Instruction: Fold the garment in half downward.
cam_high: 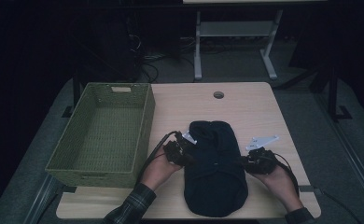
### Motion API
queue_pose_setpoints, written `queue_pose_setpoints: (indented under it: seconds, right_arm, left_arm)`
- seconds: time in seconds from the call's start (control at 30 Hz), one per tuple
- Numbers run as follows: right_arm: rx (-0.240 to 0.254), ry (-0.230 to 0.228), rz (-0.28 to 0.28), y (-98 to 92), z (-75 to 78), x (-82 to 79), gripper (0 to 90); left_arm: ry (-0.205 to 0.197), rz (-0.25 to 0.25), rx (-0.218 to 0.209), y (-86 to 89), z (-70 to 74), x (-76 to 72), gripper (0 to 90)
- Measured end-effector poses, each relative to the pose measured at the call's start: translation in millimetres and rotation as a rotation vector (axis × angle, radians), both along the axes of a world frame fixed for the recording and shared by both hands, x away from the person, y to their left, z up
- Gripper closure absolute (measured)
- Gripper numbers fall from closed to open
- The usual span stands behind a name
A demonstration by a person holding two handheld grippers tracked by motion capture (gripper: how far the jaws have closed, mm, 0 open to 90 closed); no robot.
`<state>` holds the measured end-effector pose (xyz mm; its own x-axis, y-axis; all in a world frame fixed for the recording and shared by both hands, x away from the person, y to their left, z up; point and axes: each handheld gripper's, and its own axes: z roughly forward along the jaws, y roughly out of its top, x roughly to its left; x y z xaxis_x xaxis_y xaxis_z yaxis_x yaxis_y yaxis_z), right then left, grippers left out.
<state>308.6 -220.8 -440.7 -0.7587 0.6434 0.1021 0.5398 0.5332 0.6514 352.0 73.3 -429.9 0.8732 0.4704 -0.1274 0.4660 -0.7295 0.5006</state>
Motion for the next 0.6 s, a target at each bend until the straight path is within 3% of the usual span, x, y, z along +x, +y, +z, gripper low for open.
queue_pose_setpoints:
  seconds: [0.27, 0.6]
  right_arm:
    - [0.016, 0.014, -0.019, -4.4, 6.9, 23.7, 64.2]
    - [0.047, -0.017, -0.026, -5.3, 30.8, 59.1, 62.6]
  left_arm:
    - [-0.024, 0.033, -0.020, 4.5, 14.0, 19.4, 64.6]
    - [-0.069, 0.068, -0.043, 0.0, 31.2, 48.2, 61.7]
